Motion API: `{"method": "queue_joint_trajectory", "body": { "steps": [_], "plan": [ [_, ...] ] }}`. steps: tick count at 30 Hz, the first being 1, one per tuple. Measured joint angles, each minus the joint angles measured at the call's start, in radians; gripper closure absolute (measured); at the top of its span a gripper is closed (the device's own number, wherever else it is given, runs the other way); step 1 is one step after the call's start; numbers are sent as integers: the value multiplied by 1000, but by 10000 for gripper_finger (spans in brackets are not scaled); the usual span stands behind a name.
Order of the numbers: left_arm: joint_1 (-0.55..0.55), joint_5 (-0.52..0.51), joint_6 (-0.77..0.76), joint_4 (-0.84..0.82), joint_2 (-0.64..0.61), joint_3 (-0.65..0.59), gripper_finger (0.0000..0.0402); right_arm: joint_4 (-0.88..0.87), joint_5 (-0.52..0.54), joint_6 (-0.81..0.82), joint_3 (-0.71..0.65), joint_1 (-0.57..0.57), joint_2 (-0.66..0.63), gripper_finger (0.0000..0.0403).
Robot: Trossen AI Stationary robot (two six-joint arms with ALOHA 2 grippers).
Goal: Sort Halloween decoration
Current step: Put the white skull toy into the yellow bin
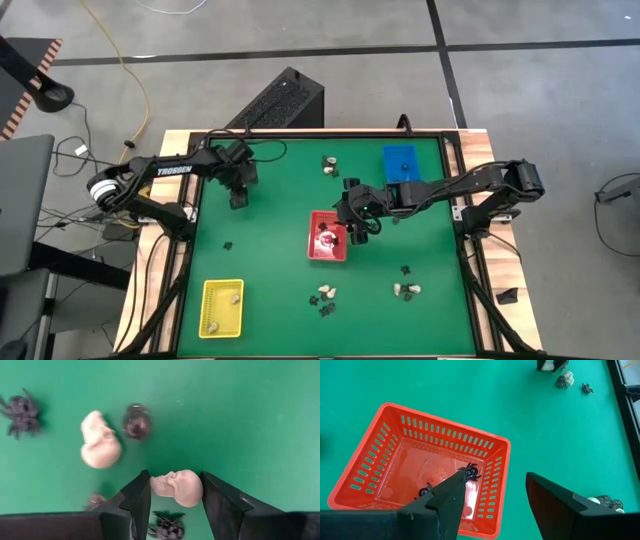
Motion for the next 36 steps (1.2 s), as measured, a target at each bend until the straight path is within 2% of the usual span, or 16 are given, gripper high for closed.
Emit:
{"method": "queue_joint_trajectory", "body": {
  "steps": [5,12,18,22,27,31,33,36],
  "plan": [
    [0,51,-1,-19,0,20,260,-3,0,0,0,0,0,163],
    [-48,272,-55,-148,0,84,261,-3,0,0,0,0,0,163],
    [-199,566,-162,-202,0,155,265,-2,0,0,0,0,0,163],
    [-372,671,-265,-203,0,175,275,0,0,1,0,0,0,163],
    [-626,666,-461,-199,0,177,303,0,0,1,0,0,0,163],
    [-812,614,-649,-153,-5,176,327,2,0,1,0,0,0,163],
    [-892,531,-708,-110,-12,176,337,5,0,1,0,0,0,163],
    [-982,330,-765,-69,-19,177,347,18,-1,16,0,0,0,163]
  ]
}}
